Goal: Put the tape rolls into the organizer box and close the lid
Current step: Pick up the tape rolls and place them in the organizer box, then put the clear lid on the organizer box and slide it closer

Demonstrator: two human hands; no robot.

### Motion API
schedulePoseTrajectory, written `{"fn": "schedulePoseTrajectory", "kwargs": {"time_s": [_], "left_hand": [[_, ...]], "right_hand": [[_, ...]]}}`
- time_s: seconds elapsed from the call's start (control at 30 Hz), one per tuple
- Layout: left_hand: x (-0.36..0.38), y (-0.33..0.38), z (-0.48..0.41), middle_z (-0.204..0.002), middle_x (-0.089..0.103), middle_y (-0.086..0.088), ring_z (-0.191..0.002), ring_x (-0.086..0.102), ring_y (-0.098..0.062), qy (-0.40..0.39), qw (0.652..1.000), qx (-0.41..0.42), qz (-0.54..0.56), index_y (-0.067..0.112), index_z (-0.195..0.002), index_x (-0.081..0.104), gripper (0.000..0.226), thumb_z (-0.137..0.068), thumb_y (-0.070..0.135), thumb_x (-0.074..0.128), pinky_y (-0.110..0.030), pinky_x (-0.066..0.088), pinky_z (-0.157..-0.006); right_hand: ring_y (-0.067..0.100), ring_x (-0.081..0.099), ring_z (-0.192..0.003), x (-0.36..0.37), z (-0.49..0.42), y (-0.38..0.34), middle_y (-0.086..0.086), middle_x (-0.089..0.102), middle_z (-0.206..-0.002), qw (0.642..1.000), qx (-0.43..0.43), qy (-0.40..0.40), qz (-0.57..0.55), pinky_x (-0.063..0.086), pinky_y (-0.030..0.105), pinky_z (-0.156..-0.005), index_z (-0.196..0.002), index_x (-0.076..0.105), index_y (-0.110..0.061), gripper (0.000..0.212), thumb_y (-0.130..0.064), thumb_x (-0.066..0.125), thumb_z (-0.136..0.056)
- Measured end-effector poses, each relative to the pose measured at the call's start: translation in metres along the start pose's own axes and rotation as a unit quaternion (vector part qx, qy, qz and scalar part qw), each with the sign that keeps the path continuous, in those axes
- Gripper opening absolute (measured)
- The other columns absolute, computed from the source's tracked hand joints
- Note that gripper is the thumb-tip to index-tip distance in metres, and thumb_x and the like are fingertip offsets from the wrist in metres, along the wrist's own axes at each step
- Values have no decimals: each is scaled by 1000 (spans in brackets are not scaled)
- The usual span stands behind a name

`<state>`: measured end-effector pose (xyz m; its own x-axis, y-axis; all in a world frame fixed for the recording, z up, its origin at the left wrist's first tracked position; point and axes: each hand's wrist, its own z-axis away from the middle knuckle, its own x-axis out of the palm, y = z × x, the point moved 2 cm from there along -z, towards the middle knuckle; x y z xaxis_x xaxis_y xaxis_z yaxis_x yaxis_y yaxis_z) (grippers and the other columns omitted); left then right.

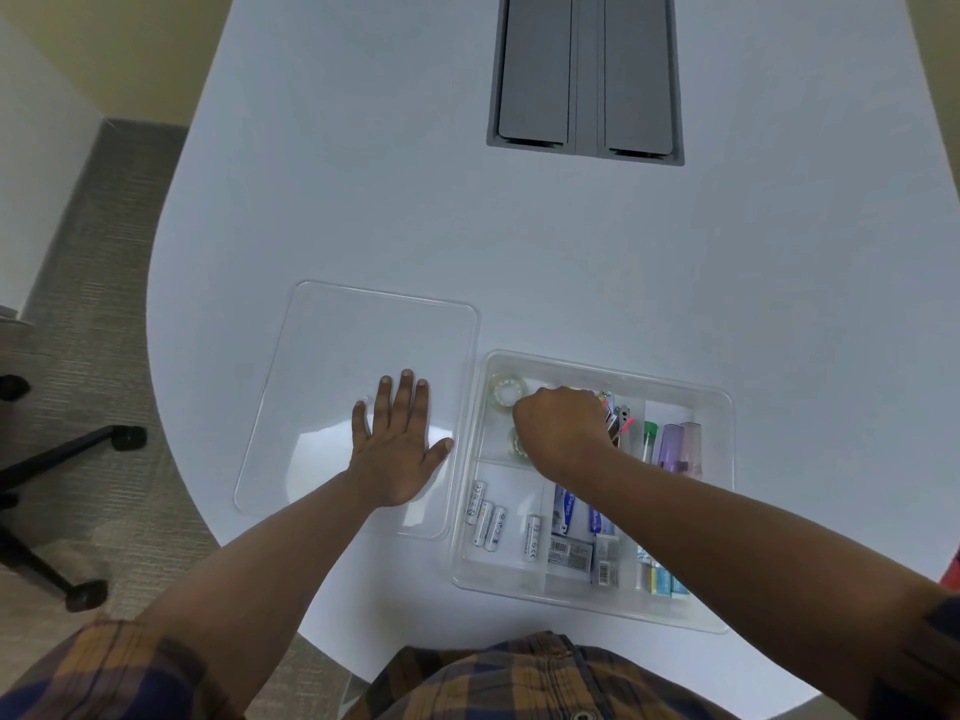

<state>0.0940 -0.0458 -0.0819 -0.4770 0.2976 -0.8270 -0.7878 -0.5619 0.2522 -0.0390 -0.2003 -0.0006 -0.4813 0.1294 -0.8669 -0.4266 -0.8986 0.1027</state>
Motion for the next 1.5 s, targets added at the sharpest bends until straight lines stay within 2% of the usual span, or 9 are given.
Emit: {"fn": "schedulePoseTrajectory", "kwargs": {"time_s": [0.37, 0.53, 0.67, 0.9, 0.97, 1.1, 1.3, 1.4, 1.5], "left_hand": [[5, -3, -3, -148, -40, 5, -129, -46, -16, 8, 1000, 5, 2, 23, -137, -35, 80, -91, 67, 13, -50, -16, -111], [4, -1, -3, -152, -34, 3, -134, -39, -17, 20, 1000, 6, 3, 22, -144, -26, 82, -87, 70, 7, -52, -12, -113], [3, -1, 0, -155, -30, 2, -139, -33, -19, 35, 999, 2, -1, 22, -149, -18, 89, -78, 73, -3, -52, -10, -114], [-7, 5, 18, -162, 4, -7, -149, 5, -27, 113, 994, 0, -13, 17, -152, 17, 81, -87, 66, 15, -56, 5, -115], [-12, 6, 28, -161, 13, -12, -147, 14, -31, 139, 990, 7, -18, 13, -147, 32, 75, -89, 61, 26, -57, 11, -114], [-1, -3, 65, -161, 11, -5, -148, 11, -24, 133, 988, 70, -15, 15, -147, 34, 73, -92, 61, 26, -47, 13, -116], [20, -29, 115, -158, 21, -1, -146, 20, -19, 84, 988, 113, -69, 16, -147, 34, 79, -86, 64, 46, -36, 15, -118], [8, -25, 116, -138, 57, -6, -127, 54, -25, 113, 983, 122, -83, 16, -118, 66, 57, -74, 51, 73, -41, 46, -100], [3, -17, 114, -105, 73, -4, -92, 70, -24, 139, 958, 201, -150, 17, -84, 74, 31, -59, 26, 88, -33, 56, -76]], "right_hand": [[21, 41, -53, 7, -7, 6, -3, 30, -52, 999, 30, 21, -28, 21, 25, -44, -66, 44, -20, 23, -17, 64, -77], [23, 44, -54, 6, 0, 10, 2, 54, -63, 994, 48, 54, -79, 34, 29, -50, -69, 49, -18, 15, -23, 59, -81], [29, 62, -68, 4, 16, 12, 6, 67, -80, 985, 40, 111, -123, 37, 29, -54, -93, 61, -17, 18, -30, 51, -86], [24, 64, -90, 10, 68, 12, 2, 71, -91, 949, 32, 209, -232, 49, 30, -64, -104, 69, -21, 25, -30, 61, -82], [24, 62, -106, 15, 80, 12, 3, 71, -104, 946, 26, 215, -242, 52, 32, -78, -105, 69, -20, 27, -26, 66, -79], [23, 33, -140, 34, 96, 9, 8, 45, -146, 954, 15, 170, -246, 33, 42, -111, -133, 54, -13, 55, -34, 66, -83], [22, 2, -147, 58, 101, -1, 9, 11, -160, 975, 4, 117, -188, -2, 32, -114, -150, 19, -10, 82, -55, 49, -89], [20, -8, -147, 65, 101, -4, 7, -1, -161, 980, 7, 101, -169, -2, 32, -117, -151, 8, -10, 85, -59, 42, -91], [20, -11, -146, 67, 101, -6, 7, -4, -160, 981, 10, 91, -171, -1, 34, -119, -151, 4, -10, 86, -61, 38, -91]]}}
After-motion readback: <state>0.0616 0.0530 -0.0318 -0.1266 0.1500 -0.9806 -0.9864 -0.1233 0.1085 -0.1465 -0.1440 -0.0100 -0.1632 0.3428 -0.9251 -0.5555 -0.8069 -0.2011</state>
